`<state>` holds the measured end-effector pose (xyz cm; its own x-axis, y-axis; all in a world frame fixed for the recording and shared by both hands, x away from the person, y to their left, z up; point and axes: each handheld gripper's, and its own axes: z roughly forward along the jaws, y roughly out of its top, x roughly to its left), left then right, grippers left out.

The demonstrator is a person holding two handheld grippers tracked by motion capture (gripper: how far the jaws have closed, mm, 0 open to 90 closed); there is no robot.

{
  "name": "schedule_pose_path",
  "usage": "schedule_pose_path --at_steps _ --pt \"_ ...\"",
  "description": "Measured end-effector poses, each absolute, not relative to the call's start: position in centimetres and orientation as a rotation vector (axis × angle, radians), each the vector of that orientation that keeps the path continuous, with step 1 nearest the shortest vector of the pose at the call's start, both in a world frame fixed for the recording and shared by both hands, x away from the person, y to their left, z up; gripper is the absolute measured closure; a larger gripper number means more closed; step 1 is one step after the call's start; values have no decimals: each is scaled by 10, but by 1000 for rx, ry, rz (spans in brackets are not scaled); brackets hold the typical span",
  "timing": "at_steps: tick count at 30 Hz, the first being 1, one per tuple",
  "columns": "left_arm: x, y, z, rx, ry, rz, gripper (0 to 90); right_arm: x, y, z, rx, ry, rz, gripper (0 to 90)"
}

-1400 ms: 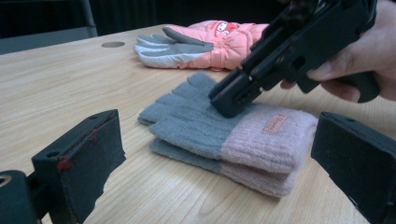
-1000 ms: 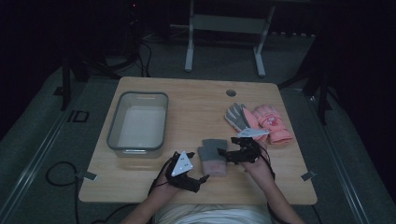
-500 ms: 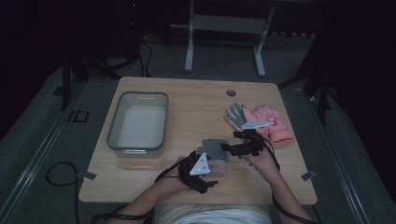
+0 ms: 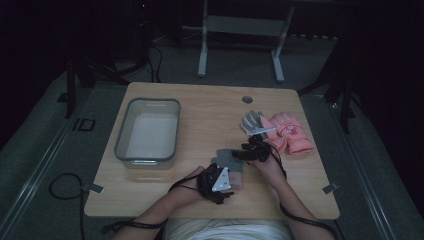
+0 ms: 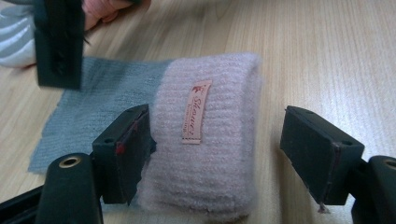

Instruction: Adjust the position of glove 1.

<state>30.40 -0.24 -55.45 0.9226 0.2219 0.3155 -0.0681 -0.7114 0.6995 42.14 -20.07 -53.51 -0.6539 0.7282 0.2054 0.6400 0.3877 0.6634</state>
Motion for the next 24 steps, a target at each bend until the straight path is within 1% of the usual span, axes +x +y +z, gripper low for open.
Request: schedule_pose_path --at_steps 3,5,6,7,8,9,10,11,12,13,15,19,24 --pt "304 -3 -557 2319 106 517 260 422 -198 -542 1258 2533 1077 321" --pt "305 -2 -557 2320 108 533 307 423 -197 -545 1260 2536 1059 321" --pt "305 -2 -558 2316 119 543 332 422 -196 -545 1256 2539 1050 333" --pt "306 -2 -558 2316 125 539 365 422 -195 -545 1245 2546 1044 376" --pt "306 -2 -558 2316 125 539 382 422 -195 -545 1245 2546 1044 376" --pt "306 -2 -558 2317 122 548 382 420 -194 -544 1229 2553 1038 406" --pt "306 -2 -558 2317 125 551 421 418 -193 -544 1209 2570 1046 500" --pt "306 -2 -557 2313 133 547 451 418 -193 -544 1211 2579 1054 544" --pt "308 0 -554 2303 155 519 497 418 -193 -544 1228 2585 1065 597" --pt "310 1 -552 2295 175 496 574 419 -194 -545 1251 2603 1100 679" --pt "316 4 -549 2294 201 434 641 419 -194 -546 1273 2608 1137 726" --pt "321 4 -544 2310 204 389 680 417 -191 -543 1262 2607 1117 763" --pt "325 8 -531 2307 231 343 695 417 -192 -534 1243 2585 1166 774"
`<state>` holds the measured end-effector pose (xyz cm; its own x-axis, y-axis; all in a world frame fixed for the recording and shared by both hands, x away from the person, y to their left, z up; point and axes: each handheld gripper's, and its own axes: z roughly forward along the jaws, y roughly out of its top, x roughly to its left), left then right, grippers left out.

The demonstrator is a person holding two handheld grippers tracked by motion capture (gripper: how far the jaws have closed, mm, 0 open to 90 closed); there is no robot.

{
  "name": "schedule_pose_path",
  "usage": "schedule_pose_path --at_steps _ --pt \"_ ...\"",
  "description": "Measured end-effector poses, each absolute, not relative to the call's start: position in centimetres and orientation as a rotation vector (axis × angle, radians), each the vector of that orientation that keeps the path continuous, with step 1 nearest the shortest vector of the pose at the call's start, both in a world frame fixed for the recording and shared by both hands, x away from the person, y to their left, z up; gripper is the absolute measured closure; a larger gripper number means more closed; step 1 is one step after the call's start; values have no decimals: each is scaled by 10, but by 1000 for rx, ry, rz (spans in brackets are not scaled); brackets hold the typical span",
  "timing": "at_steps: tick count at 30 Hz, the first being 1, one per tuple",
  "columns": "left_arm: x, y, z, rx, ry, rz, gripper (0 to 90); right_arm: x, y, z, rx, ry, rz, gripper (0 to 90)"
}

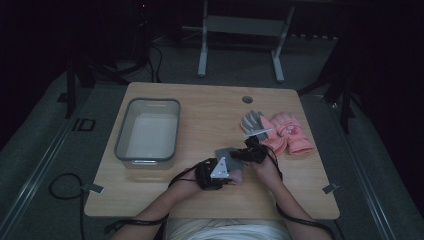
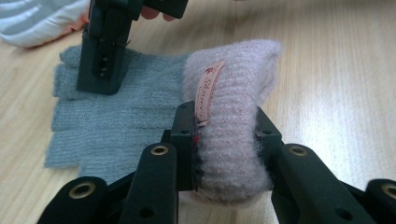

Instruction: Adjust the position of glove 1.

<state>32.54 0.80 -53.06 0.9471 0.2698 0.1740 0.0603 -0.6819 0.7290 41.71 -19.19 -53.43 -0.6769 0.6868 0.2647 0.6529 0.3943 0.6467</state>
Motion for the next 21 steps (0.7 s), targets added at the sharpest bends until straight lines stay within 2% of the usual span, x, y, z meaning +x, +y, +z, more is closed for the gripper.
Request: schedule_pose_path --at_steps 21 --pt "336 36 -453 2314 219 382 696 421 -172 -461 1093 2518 1283 775"
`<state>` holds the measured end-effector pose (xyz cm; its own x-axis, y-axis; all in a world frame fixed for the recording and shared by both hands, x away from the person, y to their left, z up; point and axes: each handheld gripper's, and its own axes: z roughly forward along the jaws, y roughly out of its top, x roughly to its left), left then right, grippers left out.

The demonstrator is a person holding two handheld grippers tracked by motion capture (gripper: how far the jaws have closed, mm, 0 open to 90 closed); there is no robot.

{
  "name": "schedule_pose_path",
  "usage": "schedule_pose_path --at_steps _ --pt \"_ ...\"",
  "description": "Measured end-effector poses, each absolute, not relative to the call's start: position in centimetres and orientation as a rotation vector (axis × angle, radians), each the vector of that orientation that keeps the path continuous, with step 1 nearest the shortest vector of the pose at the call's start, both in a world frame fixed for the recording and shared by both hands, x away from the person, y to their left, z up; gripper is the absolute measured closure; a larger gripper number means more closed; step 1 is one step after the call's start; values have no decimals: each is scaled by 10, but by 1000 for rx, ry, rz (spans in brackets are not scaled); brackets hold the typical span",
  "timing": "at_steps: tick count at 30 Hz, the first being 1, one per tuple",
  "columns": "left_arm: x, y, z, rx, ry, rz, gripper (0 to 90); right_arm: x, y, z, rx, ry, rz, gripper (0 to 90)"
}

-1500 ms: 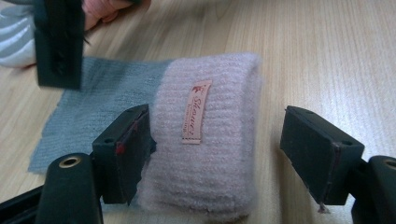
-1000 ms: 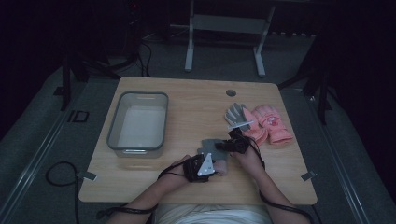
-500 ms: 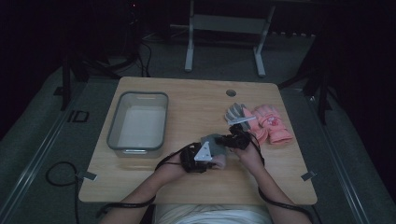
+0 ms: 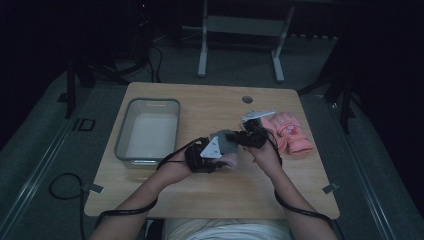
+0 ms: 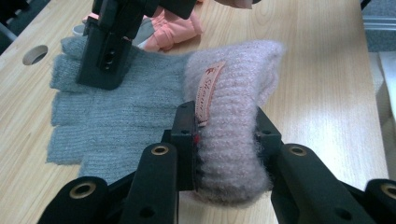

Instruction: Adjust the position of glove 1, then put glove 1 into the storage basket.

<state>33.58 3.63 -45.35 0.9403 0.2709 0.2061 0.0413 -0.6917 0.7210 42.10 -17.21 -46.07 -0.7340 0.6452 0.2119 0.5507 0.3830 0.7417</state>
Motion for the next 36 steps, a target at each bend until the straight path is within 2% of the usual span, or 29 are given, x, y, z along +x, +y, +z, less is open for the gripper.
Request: schedule_pose_path --at_steps 17,36 --pt "345 69 -425 2373 216 431 696 434 -135 -435 1042 2524 1315 775" --pt "356 142 -407 2432 298 501 696 453 -48 -402 898 2554 1344 775"
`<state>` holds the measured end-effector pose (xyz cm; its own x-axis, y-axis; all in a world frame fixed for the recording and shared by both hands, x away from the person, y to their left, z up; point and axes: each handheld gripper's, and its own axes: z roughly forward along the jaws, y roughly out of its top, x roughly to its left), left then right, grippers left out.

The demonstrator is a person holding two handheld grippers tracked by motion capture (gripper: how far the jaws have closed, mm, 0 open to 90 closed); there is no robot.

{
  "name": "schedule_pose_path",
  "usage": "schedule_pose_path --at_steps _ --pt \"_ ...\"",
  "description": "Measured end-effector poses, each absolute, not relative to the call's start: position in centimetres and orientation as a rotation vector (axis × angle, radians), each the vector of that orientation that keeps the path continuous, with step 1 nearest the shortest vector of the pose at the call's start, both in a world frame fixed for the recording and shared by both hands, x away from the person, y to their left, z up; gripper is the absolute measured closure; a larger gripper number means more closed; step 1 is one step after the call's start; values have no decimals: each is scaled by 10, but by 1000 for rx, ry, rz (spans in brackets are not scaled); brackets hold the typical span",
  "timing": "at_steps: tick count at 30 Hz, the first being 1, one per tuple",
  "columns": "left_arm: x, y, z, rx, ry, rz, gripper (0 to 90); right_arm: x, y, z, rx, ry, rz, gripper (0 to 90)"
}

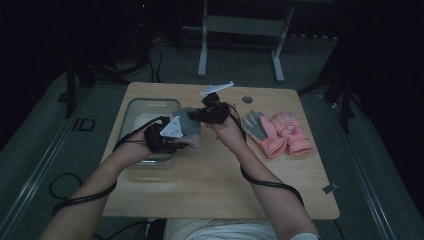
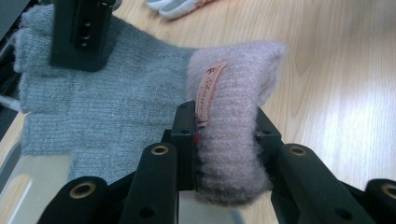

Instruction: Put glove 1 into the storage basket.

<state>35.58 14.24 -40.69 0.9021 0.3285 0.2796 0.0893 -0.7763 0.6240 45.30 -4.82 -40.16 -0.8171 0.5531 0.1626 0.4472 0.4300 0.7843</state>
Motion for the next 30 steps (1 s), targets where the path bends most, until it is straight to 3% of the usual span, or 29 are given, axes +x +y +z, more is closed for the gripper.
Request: schedule_pose_path --at_steps 16,30 --pt "357 198 -415 2442 384 521 695 462 14 -401 852 2600 1385 776" --pt "384 220 -454 2518 432 421 694 482 48 -448 966 2636 1332 775"
